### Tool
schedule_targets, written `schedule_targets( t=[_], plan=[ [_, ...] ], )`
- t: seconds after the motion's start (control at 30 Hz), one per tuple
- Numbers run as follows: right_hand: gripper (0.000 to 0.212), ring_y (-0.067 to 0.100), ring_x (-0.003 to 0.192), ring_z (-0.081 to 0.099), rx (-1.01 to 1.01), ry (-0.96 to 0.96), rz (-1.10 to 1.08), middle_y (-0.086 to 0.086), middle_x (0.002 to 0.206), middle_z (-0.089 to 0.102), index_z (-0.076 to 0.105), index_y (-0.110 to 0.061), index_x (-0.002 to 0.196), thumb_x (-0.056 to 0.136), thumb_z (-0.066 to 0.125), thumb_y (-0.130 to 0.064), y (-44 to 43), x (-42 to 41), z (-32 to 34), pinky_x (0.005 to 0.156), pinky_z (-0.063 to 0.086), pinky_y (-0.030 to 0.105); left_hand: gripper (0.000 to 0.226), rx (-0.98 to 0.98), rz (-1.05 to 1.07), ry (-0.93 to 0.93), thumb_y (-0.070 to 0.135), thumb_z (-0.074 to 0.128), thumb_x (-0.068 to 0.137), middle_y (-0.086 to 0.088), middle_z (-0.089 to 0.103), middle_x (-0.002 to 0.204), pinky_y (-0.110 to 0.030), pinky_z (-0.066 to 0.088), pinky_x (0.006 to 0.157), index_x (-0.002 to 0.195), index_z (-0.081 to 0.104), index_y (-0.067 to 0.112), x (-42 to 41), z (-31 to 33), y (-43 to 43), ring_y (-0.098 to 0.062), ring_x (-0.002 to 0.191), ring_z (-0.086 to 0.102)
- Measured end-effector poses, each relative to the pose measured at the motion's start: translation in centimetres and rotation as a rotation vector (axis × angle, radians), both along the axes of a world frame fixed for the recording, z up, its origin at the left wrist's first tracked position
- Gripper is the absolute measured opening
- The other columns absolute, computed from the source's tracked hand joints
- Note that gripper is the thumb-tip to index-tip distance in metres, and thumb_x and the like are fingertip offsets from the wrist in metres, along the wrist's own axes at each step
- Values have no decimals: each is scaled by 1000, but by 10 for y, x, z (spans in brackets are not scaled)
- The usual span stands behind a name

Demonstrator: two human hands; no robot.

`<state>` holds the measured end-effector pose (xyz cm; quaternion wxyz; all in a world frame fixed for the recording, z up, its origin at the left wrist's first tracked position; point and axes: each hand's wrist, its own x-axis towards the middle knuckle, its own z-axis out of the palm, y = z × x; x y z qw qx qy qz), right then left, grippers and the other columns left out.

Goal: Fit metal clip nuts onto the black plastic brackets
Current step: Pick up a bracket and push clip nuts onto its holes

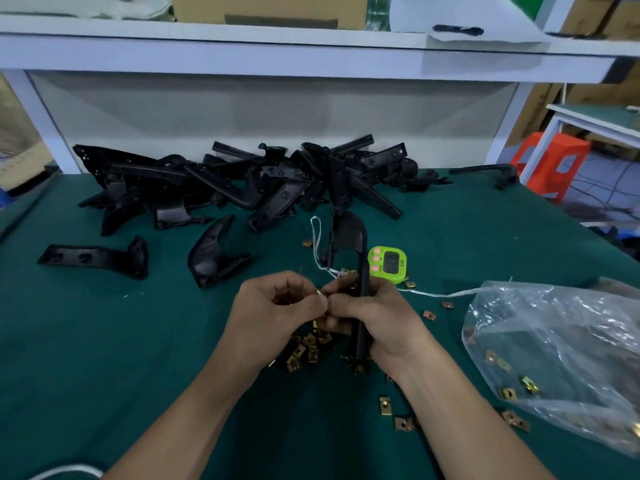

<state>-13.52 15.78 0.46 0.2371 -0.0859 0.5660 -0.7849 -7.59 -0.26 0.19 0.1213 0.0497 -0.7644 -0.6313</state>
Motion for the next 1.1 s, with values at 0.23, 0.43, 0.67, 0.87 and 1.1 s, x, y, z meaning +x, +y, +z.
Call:
schedule_targets(
  t=[0.23, 0.43, 0.67, 0.87, 1.1],
  plan=[
    [18, 22, 50, 60, 45, 5, 22, 12, 68, 66, 69, -3, 80, 81, 68, 15, 2, -1, 2, 57, 57, 31, 15, 106, -54, -30, 7, 81, 82, -4, 75, 78, -20, 54, 71, 78, 77, 20, -1, 2, -1, -13, 75, 68],
    [11, 21, 50, 61, 14, -18, 44, 12, 67, 66, 65, 0, 85, 80, 72, 6, 0, 0, 3, 58, 59, 34, 18, 169, -48, 8, 1, 78, 81, -5, 74, 75, -17, 52, 66, 77, 78, 18, -1, 3, -2, -11, 71, 68],
    [14, 20, 49, 61, -49, 97, 47, 14, 65, 67, 75, -13, 70, 80, 75, -3, -2, 3, 2, 58, 56, 33, 9, 418, -141, -34, 15, 81, 72, -12, 72, 77, -22, 55, 69, 79, 77, 11, 0, 8, -3, -20, 75, 69],
    [11, 20, 44, 58, -85, 156, 91, 13, 59, 64, 72, -15, 68, 78, 76, -12, -1, 6, 5, 56, 52, 32, 14, 512, -291, -65, 21, 79, 76, -15, 70, 75, -27, 57, 73, 74, 75, 9, 4, 13, -5, -27, 71, 67],
    [8, 20, 44, 57, -96, 135, 121, 12, 57, 62, 70, -11, 69, 76, 73, -11, 2, 6, 7, 53, 50, 29, 15, 523, -283, -102, 21, 81, 71, -17, 71, 78, -26, 56, 76, 77, 76, 8, 3, 12, -5, -27, 74, 65]
  ],
)
